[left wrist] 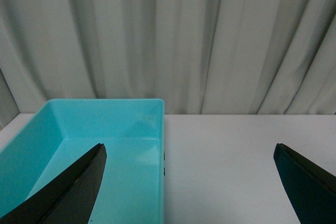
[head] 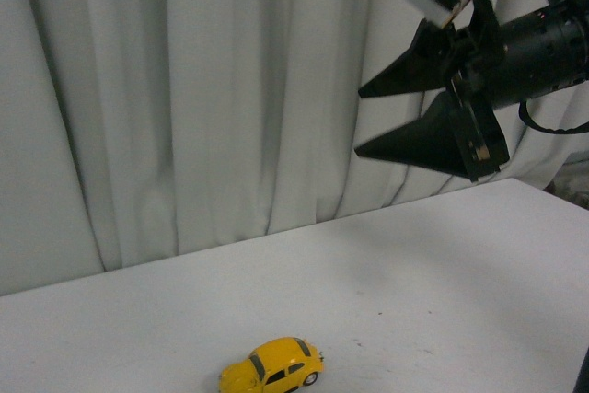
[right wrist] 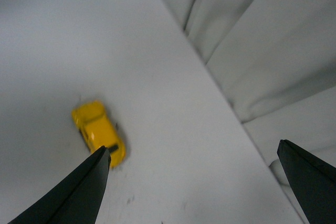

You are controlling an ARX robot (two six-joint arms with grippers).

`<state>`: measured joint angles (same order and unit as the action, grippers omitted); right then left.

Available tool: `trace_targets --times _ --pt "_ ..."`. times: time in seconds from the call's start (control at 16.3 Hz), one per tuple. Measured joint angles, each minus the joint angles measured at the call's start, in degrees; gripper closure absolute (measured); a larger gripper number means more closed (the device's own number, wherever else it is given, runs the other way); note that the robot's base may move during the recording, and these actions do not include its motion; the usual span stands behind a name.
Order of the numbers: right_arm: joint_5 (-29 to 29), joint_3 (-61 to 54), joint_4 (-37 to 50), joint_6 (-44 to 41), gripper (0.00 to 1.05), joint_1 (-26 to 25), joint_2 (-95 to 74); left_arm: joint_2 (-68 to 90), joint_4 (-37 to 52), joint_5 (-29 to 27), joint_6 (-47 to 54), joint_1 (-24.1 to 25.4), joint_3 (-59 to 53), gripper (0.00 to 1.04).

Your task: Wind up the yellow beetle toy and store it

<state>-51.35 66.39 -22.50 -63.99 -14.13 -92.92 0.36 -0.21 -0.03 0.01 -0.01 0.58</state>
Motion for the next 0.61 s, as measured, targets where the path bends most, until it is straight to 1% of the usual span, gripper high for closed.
trace_targets --times 0.06,0.12,0.18,0.31,0.43,0.61 --pt "12.6 8.1 -19.9 -25.3 0.07 3.6 -10.6 0.0 0.0 0.0 0.0 0.0 0.0 0.07" --pt "15.8 9.9 -24.0 -29.7 0.07 4.9 -13.4 0.0 0.0 0.0 0.0 0.0 0.0 0.07" --pt "18.7 12.1 -27.5 -32.2 0.07 6.5 -16.0 0.0 0.0 0.0 0.0 0.0 0.0 0.07" --pt "22.9 15.8 -28.0 -34.3 0.07 9.0 -19.7 0.0 0.0 0.0 0.0 0.0 0.0 0.07" --pt "24.5 18.5 -29.8 -34.9 0.07 11.0 -23.1 0.0 0.0 0.0 0.0 0.0 0.0 0.07" --pt "27.1 20.4 -28.9 -35.0 0.07 13.9 -27.7 0.0 0.0 0.0 0.0 0.0 0.0 0.07"
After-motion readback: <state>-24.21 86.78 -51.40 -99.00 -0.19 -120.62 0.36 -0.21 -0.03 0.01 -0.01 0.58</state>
